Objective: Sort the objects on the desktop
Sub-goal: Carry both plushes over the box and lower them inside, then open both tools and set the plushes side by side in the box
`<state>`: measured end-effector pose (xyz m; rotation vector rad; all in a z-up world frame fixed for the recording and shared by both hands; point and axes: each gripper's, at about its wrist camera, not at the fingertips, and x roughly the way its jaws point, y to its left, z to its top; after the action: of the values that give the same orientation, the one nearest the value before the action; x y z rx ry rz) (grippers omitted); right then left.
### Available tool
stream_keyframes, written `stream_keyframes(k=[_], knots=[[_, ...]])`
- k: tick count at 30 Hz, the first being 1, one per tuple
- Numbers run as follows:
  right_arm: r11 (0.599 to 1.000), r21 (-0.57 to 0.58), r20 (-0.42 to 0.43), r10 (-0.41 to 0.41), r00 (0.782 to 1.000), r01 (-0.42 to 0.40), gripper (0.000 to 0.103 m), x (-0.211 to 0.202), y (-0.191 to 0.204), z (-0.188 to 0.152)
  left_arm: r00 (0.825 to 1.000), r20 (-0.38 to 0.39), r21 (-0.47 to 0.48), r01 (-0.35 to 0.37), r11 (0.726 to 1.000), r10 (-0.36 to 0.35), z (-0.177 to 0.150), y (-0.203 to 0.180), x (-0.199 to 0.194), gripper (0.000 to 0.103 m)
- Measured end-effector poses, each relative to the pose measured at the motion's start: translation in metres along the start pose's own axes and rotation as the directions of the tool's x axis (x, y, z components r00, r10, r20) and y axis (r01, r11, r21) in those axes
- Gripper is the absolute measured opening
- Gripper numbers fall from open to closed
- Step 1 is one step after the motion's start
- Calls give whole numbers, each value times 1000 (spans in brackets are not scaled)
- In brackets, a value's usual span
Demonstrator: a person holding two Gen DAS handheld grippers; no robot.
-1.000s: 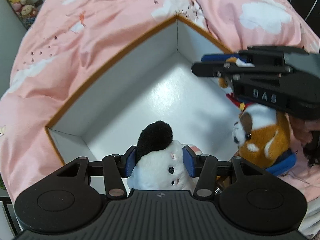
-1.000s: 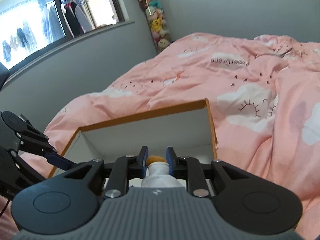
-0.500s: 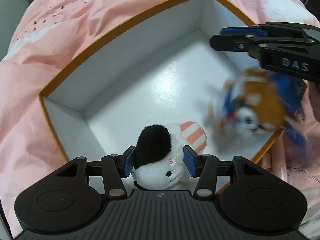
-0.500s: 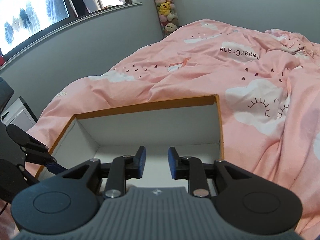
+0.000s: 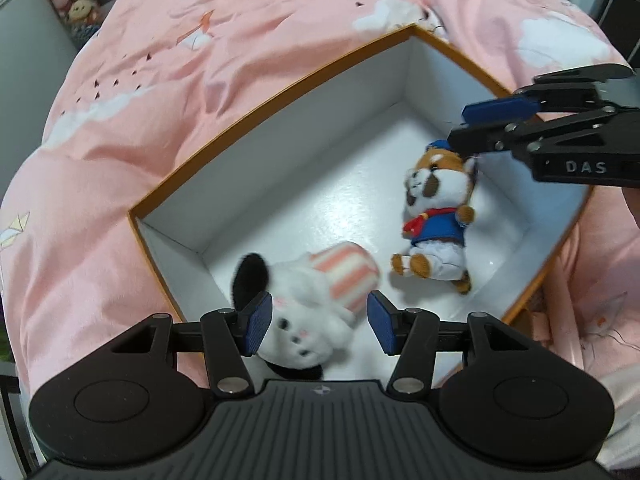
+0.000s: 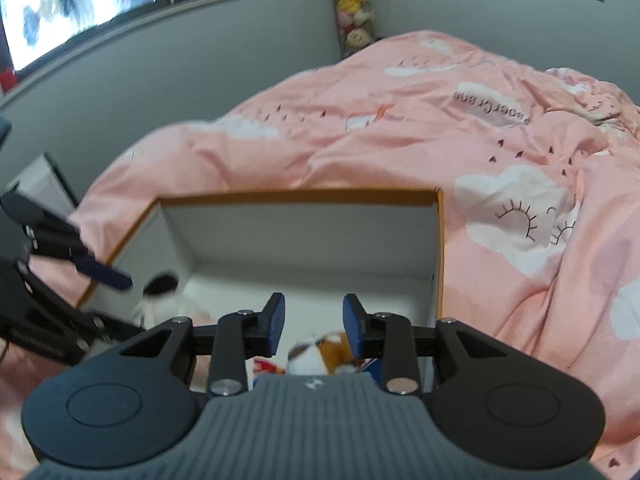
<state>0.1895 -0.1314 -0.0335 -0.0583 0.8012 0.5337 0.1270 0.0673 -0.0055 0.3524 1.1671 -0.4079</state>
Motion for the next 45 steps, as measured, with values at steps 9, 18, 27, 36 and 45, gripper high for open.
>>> stream_keyframes(k=[9, 18, 27, 36, 45], knots=[[990, 109, -204, 106, 973, -85, 39, 3, -3, -3, 988, 54, -376, 151, 914, -142, -2, 11, 5, 61], [941, 325, -361, 217, 907, -95, 51, 27, -11, -3, 981, 114, -797, 186, 575, -159, -4, 50, 35, 67], [930, 367, -403, 180, 897, -22, 51, 60, -11, -2, 983, 108, -983, 128, 133, -148, -39, 63, 76, 67], [956, 291, -395, 78, 915, 44, 51, 81, -5, -3, 985, 156, -986, 151, -71, -68, -55, 63, 93, 74], [989, 144, -382, 94, 919, -42, 38, 78, -3, 4, 999, 35, -901, 32, 432, -1, -14, 61, 94, 67]])
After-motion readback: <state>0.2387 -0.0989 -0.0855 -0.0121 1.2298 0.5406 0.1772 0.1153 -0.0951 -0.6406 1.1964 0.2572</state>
